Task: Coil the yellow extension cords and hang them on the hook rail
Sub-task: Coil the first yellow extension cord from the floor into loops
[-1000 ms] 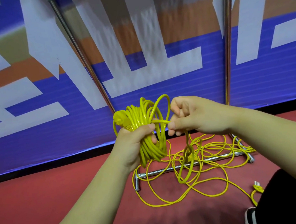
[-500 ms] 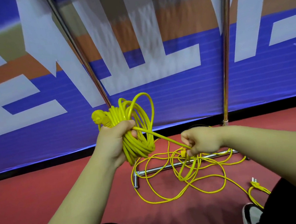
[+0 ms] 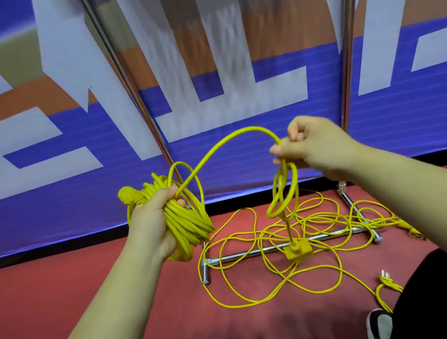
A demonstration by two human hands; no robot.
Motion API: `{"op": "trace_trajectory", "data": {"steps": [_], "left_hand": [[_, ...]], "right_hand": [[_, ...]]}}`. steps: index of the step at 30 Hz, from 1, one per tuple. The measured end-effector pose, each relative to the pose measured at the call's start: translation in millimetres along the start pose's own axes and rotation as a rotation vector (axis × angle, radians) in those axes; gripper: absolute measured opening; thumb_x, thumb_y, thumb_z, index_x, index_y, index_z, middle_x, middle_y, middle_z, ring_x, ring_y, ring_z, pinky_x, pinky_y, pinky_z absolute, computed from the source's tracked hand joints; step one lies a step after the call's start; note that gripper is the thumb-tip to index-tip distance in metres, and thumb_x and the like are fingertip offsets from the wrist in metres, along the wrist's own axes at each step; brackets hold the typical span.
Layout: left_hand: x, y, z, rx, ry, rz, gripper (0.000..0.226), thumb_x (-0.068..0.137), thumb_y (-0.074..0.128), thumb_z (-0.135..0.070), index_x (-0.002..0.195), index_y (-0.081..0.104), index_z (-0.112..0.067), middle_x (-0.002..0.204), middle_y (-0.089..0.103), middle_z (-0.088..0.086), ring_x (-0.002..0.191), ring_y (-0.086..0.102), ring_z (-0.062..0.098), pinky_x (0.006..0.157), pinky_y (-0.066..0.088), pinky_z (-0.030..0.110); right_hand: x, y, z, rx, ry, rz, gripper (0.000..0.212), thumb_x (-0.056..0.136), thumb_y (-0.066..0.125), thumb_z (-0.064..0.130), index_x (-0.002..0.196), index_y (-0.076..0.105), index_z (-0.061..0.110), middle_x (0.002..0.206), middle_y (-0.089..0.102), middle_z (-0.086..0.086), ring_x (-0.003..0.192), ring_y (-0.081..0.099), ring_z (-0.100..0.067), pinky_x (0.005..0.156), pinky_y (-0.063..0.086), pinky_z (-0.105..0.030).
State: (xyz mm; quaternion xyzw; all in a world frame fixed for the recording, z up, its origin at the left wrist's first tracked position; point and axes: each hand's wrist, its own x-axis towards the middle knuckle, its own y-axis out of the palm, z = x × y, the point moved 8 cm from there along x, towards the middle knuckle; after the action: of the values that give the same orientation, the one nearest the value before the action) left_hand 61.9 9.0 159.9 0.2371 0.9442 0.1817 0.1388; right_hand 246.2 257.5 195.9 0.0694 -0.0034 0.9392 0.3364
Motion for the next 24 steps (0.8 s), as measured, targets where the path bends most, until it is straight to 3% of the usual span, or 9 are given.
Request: {"op": "trace_trajectory", "data": {"steps": [3,6,12,16,19,22,24], "left_hand": [[-1,7,4,-0.043,-0.038,0.035,0.005,0.092,0.062,-0.008,0.088,0.064,-0.008,0.063,0.058,0.004,0.049,0.056,0.011,0.053,0.052,0.023],[-4,14,9,-0.057,-0.095,0.082,0.006,0.088,0.065,-0.012,0.092,0.064,-0.008,0.070,0.059,0.004,0.051,0.057,0.011,0.052,0.052,0.024],[-12,20,9,-0.013,-0.061,0.147,0.037,0.075,0.075,-0.022,0.108,0.063,-0.010,0.074,0.058,0.006,0.051,0.057,0.013,0.053,0.052,0.026],[-12,15,12,0.020,-0.022,0.088,0.020,0.072,0.079,-0.021,0.088,0.070,-0.012,0.070,0.058,0.007,0.052,0.056,0.016,0.071,0.049,0.037],[-10,9,15,0.041,-0.040,0.054,0.007,0.081,0.075,-0.017,0.080,0.069,-0.013,0.065,0.059,0.005,0.051,0.057,0.015,0.060,0.051,0.030],[-9,6,18,0.064,-0.082,0.053,0.011,0.077,0.076,-0.019,0.083,0.068,-0.015,0.066,0.058,0.004,0.052,0.058,0.014,0.056,0.052,0.028],[-10,6,20,0.086,-0.090,0.057,0.013,0.074,0.077,-0.019,0.082,0.067,-0.015,0.064,0.058,0.004,0.052,0.058,0.014,0.056,0.052,0.028]], "right_hand": [[-4,1,19,0.163,-0.007,-0.049,0.036,0.086,0.070,-0.004,0.083,0.041,0.018,0.068,0.070,-0.006,0.068,0.074,-0.027,0.058,0.059,-0.034],[-9,8,16,0.156,0.026,-0.052,0.036,0.086,0.071,-0.002,0.083,0.042,0.019,0.064,0.069,-0.003,0.067,0.074,-0.025,0.057,0.056,-0.034],[-12,21,-7,0.050,0.118,0.029,0.031,0.086,0.071,-0.002,0.084,0.046,0.016,0.089,0.072,-0.022,0.077,0.075,-0.032,0.073,0.058,-0.046],[-13,24,-30,-0.105,0.183,0.090,0.029,0.086,0.072,-0.002,0.081,0.048,0.014,0.084,0.066,-0.025,0.080,0.075,-0.034,0.073,0.056,-0.046],[-18,25,-54,-0.195,0.220,0.130,0.025,0.084,0.073,-0.003,0.081,0.053,0.012,0.080,0.069,-0.027,0.083,0.073,-0.038,0.073,0.055,-0.044],[-18,29,-72,-0.219,0.225,0.135,0.023,0.083,0.075,-0.002,0.080,0.056,0.010,0.084,0.070,-0.031,0.078,0.072,-0.032,0.067,0.054,-0.036],[-13,26,-78,-0.240,0.208,0.111,0.022,0.082,0.076,-0.002,0.078,0.058,0.010,0.077,0.072,-0.025,0.079,0.071,-0.032,0.064,0.054,-0.033]]}}
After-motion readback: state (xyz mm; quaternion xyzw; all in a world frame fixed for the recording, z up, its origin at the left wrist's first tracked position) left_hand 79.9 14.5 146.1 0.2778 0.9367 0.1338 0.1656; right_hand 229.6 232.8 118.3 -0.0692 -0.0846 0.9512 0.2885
